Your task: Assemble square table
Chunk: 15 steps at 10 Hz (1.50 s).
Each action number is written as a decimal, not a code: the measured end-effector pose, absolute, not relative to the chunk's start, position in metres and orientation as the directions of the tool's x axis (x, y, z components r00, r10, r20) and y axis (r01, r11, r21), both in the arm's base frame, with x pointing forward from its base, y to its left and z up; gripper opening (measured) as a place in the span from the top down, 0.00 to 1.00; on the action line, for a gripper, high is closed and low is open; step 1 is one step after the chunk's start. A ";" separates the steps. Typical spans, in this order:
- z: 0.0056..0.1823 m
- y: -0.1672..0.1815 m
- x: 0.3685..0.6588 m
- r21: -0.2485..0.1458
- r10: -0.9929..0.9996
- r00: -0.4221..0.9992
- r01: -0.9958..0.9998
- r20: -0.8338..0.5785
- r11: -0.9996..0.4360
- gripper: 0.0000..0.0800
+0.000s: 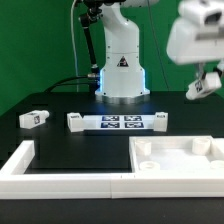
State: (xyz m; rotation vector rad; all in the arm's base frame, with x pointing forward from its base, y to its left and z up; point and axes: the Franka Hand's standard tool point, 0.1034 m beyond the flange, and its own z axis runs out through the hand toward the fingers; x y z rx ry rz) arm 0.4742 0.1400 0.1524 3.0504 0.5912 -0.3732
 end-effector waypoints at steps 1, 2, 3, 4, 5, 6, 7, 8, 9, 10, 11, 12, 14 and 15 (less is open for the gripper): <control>0.173 0.124 0.498 -0.026 0.366 0.914 0.367 -0.175 -0.930 0.64; 0.187 0.113 0.515 -0.026 0.384 0.916 0.384 -0.119 -0.923 0.64; 0.188 0.112 0.524 -0.006 0.379 0.925 0.379 -0.006 -0.925 0.64; 0.183 0.113 0.518 0.003 0.384 0.921 0.385 0.066 -0.923 0.64; 0.183 0.112 0.520 0.010 0.386 0.914 0.388 0.124 -0.922 0.64; 0.183 0.111 0.523 0.017 0.385 0.905 0.389 0.181 -0.921 0.64; 0.184 0.110 0.531 0.030 0.386 0.871 0.396 0.303 -0.918 0.64; 0.181 0.101 0.535 0.001 0.393 0.874 0.410 0.286 -0.912 0.64; 0.190 0.095 0.563 -0.023 0.375 0.863 0.406 0.339 -0.913 0.64; 0.187 0.091 0.576 -0.043 0.362 0.854 0.405 0.374 -0.913 0.64; 0.184 0.086 0.583 -0.031 0.365 0.835 0.413 0.411 -0.910 0.64; 0.183 0.079 0.588 0.004 0.382 0.812 0.424 0.441 -0.906 0.64; 0.178 0.065 0.588 0.069 0.385 0.782 0.406 0.490 -0.911 0.64; 0.178 0.065 0.588 0.069 0.389 0.782 0.409 0.487 -0.910 0.64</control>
Offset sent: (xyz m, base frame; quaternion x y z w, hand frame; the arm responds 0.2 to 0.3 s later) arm 0.0000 0.0000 0.0000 0.0000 0.1938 0.0000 0.9810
